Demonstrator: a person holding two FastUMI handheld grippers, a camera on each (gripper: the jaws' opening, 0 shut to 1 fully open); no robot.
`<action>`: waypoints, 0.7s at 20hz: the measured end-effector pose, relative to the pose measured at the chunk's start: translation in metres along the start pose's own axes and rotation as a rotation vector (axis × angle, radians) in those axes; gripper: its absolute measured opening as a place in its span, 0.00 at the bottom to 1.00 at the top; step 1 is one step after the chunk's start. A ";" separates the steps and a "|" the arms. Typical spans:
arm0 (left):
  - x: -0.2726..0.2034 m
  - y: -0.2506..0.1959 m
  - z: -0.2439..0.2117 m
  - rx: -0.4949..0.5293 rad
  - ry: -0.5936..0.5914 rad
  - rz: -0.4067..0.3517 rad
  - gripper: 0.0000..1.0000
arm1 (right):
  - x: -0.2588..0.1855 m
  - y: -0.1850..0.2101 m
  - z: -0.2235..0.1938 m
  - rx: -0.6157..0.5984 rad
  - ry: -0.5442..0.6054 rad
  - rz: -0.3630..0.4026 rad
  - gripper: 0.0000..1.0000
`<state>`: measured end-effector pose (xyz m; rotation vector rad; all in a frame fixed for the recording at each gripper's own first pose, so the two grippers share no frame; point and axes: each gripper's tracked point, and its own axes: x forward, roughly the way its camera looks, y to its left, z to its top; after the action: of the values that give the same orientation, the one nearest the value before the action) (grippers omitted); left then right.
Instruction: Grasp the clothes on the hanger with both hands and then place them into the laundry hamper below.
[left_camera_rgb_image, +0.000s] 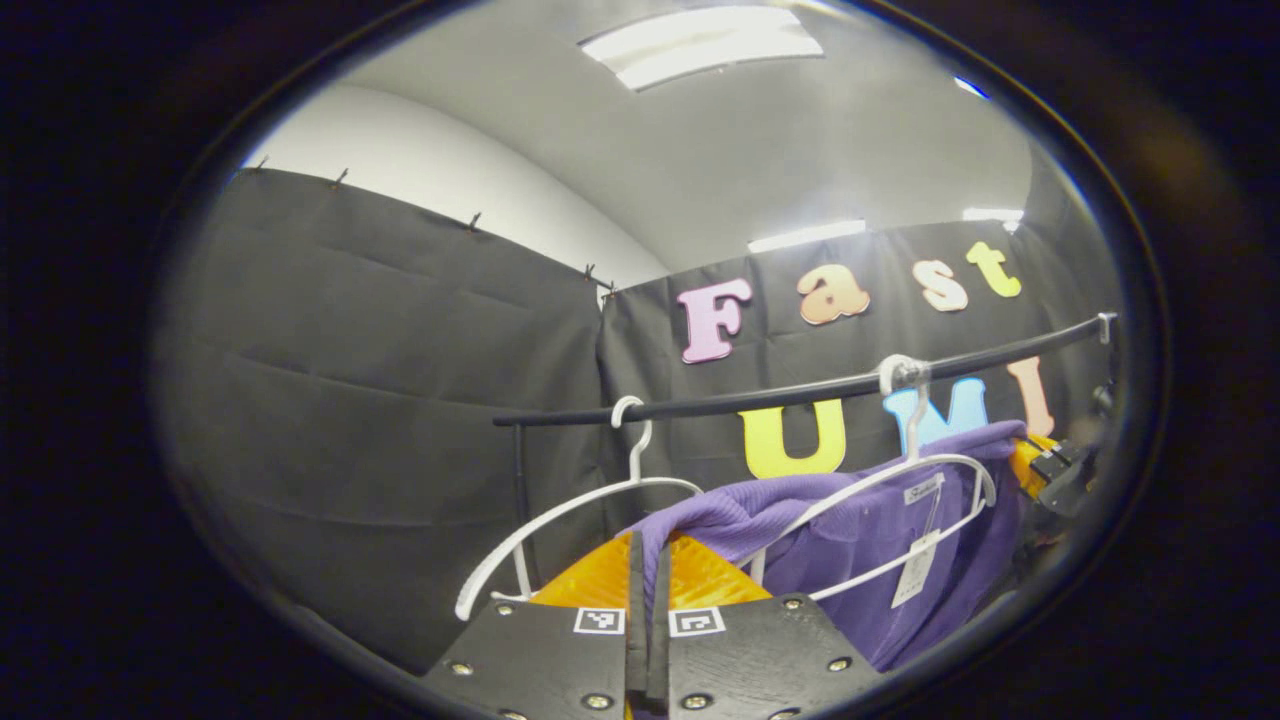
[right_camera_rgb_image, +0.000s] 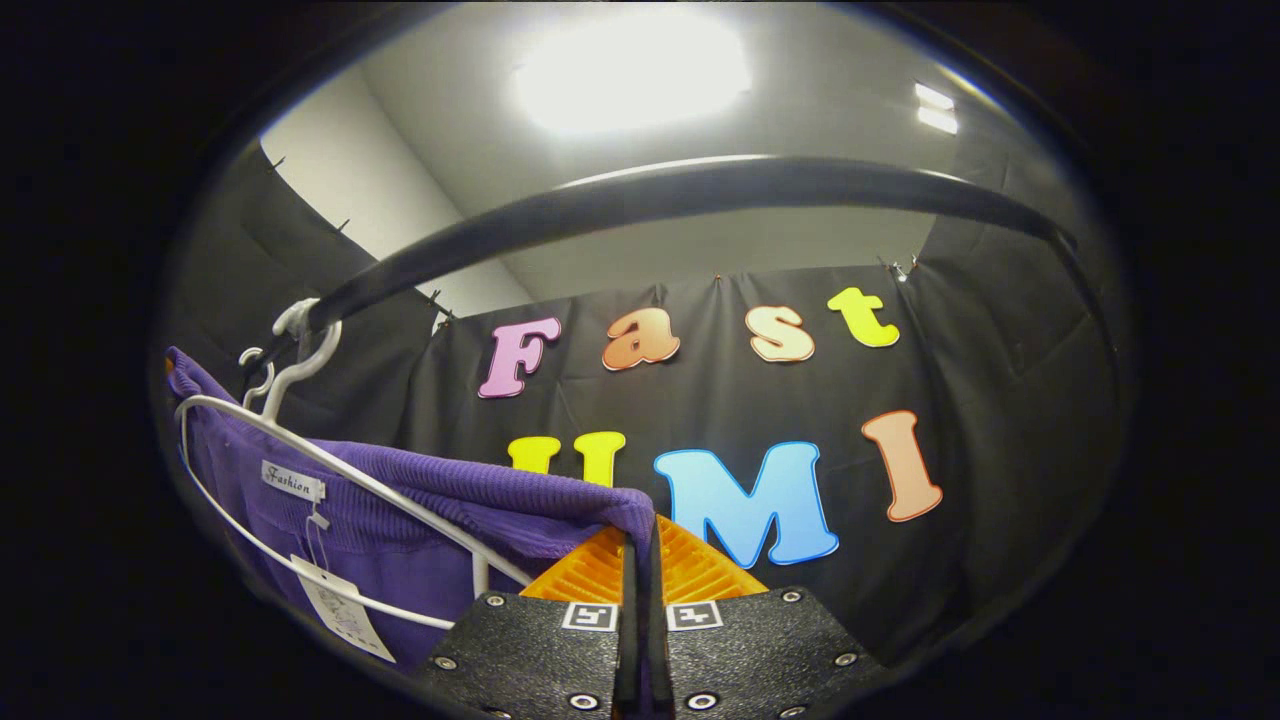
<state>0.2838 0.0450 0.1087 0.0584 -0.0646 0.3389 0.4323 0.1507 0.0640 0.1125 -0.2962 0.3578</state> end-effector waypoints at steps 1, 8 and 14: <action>0.004 0.002 -0.003 -0.002 0.009 -0.012 0.04 | 0.001 0.001 -0.007 0.007 0.019 0.004 0.04; 0.018 0.003 -0.019 -0.046 0.083 -0.097 0.06 | 0.006 0.000 -0.059 0.224 0.186 0.050 0.04; 0.017 0.004 -0.045 -0.050 0.143 -0.130 0.01 | -0.001 0.003 -0.105 0.310 0.316 0.058 0.04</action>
<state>0.3009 0.0572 0.0652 -0.0109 0.0725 0.2108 0.4584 0.1704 -0.0364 0.3482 0.0706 0.4708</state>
